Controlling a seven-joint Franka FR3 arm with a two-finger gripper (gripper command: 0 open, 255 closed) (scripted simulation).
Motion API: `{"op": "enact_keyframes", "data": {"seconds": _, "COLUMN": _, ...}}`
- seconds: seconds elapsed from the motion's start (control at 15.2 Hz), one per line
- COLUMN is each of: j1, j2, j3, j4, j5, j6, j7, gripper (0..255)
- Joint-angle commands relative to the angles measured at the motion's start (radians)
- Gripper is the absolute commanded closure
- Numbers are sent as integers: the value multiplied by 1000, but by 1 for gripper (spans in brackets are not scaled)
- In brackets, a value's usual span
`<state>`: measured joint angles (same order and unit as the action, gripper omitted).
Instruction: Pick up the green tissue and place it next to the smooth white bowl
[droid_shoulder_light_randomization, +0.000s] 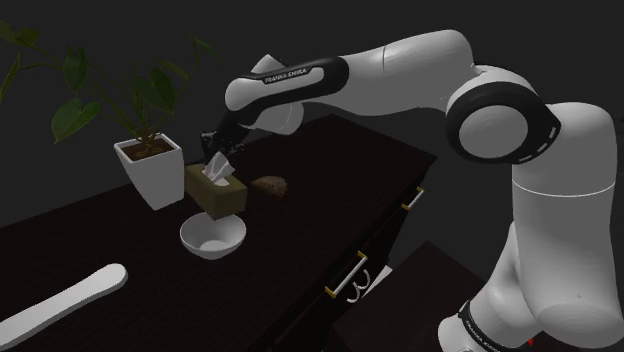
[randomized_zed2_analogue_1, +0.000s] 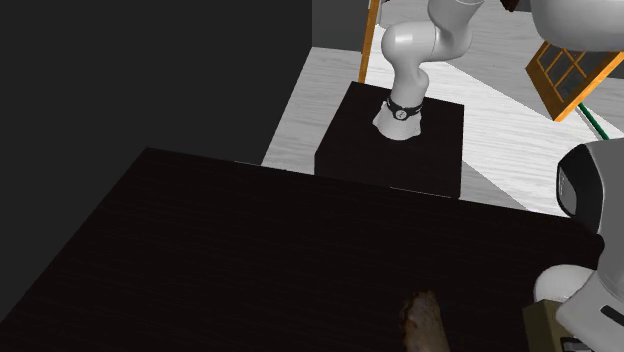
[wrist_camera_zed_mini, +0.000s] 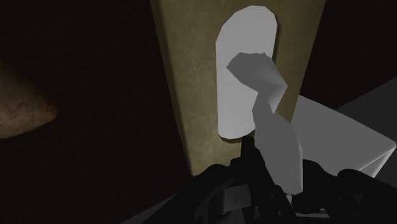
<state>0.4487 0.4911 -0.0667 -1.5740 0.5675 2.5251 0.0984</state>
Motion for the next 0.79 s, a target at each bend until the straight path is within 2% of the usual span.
{"op": "enact_keyframes", "data": {"seconds": 0.0, "j1": 0, "j2": 16, "j3": 11, "j4": -17, "j5": 11, "j6": 3, "j7": -14, "gripper": 255}}
{"op": "enact_keyframes", "data": {"seconds": 0.26, "j1": -13, "j2": 40, "j3": 32, "j4": -32, "j5": 26, "j6": 41, "j7": -38, "gripper": 255}}
{"op": "enact_keyframes", "data": {"seconds": 0.73, "j1": -18, "j2": 42, "j3": 39, "j4": -33, "j5": 23, "j6": 45, "j7": -38, "gripper": 255}}
